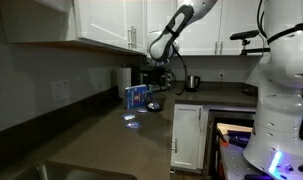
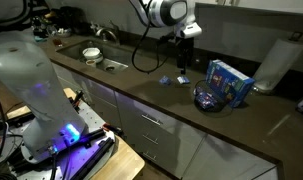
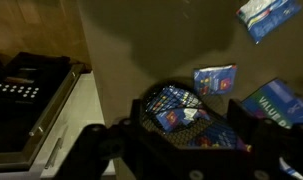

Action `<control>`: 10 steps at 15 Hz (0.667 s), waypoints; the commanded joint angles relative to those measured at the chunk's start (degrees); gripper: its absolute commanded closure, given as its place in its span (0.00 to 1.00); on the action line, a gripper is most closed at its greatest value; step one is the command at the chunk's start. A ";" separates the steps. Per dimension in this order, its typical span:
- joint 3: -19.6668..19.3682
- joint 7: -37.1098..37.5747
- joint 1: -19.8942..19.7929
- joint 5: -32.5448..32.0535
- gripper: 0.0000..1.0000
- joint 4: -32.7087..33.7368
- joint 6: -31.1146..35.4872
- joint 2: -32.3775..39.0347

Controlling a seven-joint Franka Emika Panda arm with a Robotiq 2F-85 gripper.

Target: Move the black basket to the right side of the countertop

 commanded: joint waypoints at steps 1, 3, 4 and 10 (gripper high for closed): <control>5.65 -10.25 -1.43 2.90 0.00 -1.44 -9.08 -7.78; 7.96 -14.80 -1.51 4.09 0.00 -1.04 -14.47 -10.28; 8.92 -17.53 -1.50 4.81 0.00 -1.04 -16.97 -11.50; 12.88 -33.43 -1.00 9.90 0.00 -2.08 -28.19 -17.61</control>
